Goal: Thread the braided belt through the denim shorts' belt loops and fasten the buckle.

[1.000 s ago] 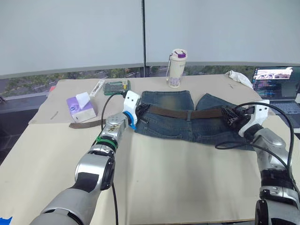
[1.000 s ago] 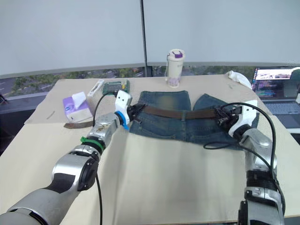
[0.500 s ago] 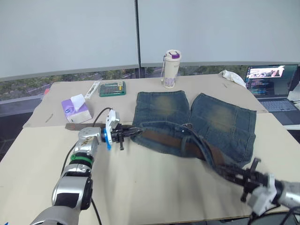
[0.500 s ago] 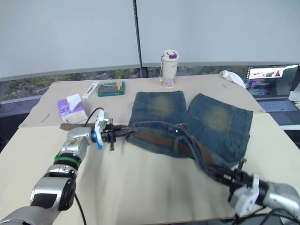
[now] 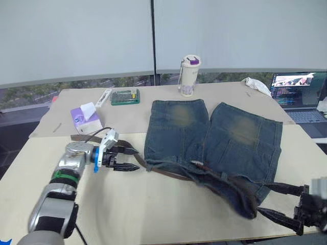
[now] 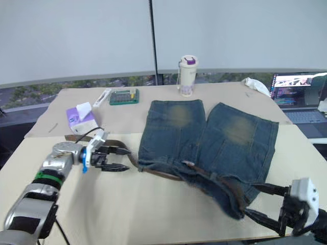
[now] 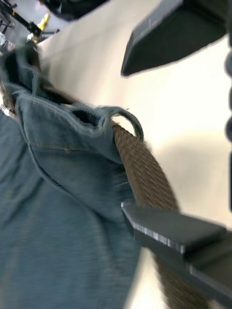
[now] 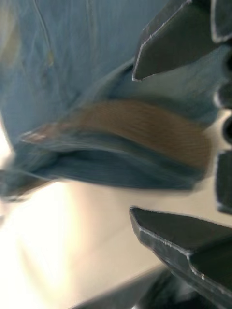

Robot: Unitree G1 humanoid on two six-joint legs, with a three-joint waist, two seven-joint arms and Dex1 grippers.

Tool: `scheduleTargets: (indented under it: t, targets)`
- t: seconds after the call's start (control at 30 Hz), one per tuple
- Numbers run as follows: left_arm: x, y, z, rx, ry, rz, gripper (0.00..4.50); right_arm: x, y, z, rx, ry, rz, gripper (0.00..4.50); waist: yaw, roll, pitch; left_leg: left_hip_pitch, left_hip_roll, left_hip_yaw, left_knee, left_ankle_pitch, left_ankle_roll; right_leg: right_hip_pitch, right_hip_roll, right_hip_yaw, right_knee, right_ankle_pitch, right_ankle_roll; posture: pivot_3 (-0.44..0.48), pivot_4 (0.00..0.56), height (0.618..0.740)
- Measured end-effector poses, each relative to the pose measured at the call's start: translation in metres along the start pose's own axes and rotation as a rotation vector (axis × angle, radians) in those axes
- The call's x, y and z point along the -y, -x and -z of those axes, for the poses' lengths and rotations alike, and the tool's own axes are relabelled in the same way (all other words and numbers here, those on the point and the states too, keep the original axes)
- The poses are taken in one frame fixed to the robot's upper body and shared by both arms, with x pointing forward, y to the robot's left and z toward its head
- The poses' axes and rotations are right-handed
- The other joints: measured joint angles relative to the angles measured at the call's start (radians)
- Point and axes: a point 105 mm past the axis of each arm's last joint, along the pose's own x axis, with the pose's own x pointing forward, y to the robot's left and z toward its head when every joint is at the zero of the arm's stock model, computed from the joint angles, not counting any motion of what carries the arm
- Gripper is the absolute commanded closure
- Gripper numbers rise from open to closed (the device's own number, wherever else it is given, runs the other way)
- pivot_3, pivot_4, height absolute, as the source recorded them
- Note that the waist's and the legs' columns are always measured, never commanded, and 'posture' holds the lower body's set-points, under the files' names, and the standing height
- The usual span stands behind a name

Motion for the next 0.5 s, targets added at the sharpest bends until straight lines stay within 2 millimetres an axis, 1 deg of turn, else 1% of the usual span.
scheduleTargets:
  t: [0.03,0.07,0.13,0.17,0.23,0.3,0.37,0.43,0.5]
  targets:
    - [0.002,-0.001,-0.001,0.005,0.013,0.013,0.05,-0.001,0.002,0.0,-0.015,-0.027,-0.015,0.02,0.004,0.0,0.001,-0.002,-0.002,0.0,0.0,0.0,0.0,-0.003,-0.002,0.0,0.0,0.0,0.0,0.0,0.15,0.74]
    - [0.007,0.001,-0.008,0.019,0.029,0.038,0.05,-0.004,0.006,0.003,-0.056,-0.101,-0.042,0.02,0.011,0.0,0.001,-0.003,-0.002,0.001,0.001,0.0,0.0,-0.005,-0.002,0.001,0.001,0.0,0.0,0.0,0.15,0.74]
    - [0.01,0.01,-0.024,0.064,0.032,0.045,0.05,-0.006,0.01,0.005,-0.083,-0.16,-0.057,0.02,0.018,-0.001,0.0,-0.003,-0.002,0.001,0.001,0.0,0.0,-0.005,-0.002,0.0,0.001,0.0,0.0,0.0,0.15,0.74]
    - [0.011,0.01,-0.031,0.086,0.023,0.054,0.05,-0.005,0.01,0.004,-0.08,-0.168,-0.054,0.02,0.021,-0.001,0.0,-0.002,-0.002,0.001,0.001,0.0,0.0,-0.005,-0.002,0.0,0.001,0.0,0.0,0.0,0.15,0.74]
    - [0.014,0.005,-0.046,0.153,0.015,0.089,0.05,0.005,0.001,-0.009,-0.01,-0.142,-0.019,0.02,0.024,-0.002,0.0,-0.002,-0.003,0.002,0.002,0.0,0.0,-0.004,-0.003,0.001,0.001,0.0,0.0,0.0,0.15,0.74]
    - [0.018,-0.009,-0.06,0.224,-0.012,0.144,0.05,0.013,-0.013,-0.027,0.082,-0.114,0.016,0.02,0.026,-0.001,0.001,-0.002,-0.004,0.002,0.002,0.001,-0.001,-0.004,-0.003,0.001,0.001,0.0,0.0,0.0,0.15,0.74]
    - [0.021,-0.027,-0.065,0.246,-0.05,0.168,0.05,0.015,-0.029,-0.037,0.155,-0.109,0.031,0.02,0.027,-0.001,0.0,-0.003,-0.003,0.002,0.002,0.001,-0.001,-0.005,-0.003,0.0,0.001,0.0,0.0,0.0,0.15,0.74]
    - [0.025,-0.048,-0.057,0.227,-0.083,0.169,0.05,0.012,-0.043,-0.032,0.174,-0.125,0.023,0.02,0.026,-0.001,0.0,-0.004,-0.003,0.001,0.001,0.002,-0.003,-0.007,-0.003,0.001,0.002,0.0,0.0,0.0,0.15,0.74]
    - [0.03,-0.064,-0.043,0.207,-0.07,0.176,0.05,0.008,-0.051,-0.014,0.131,-0.151,0.025,0.02,0.026,0.0,0.0,-0.004,-0.003,0.002,0.001,0.002,-0.003,-0.008,-0.003,0.001,0.002,0.0,0.0,0.0,0.15,0.74]
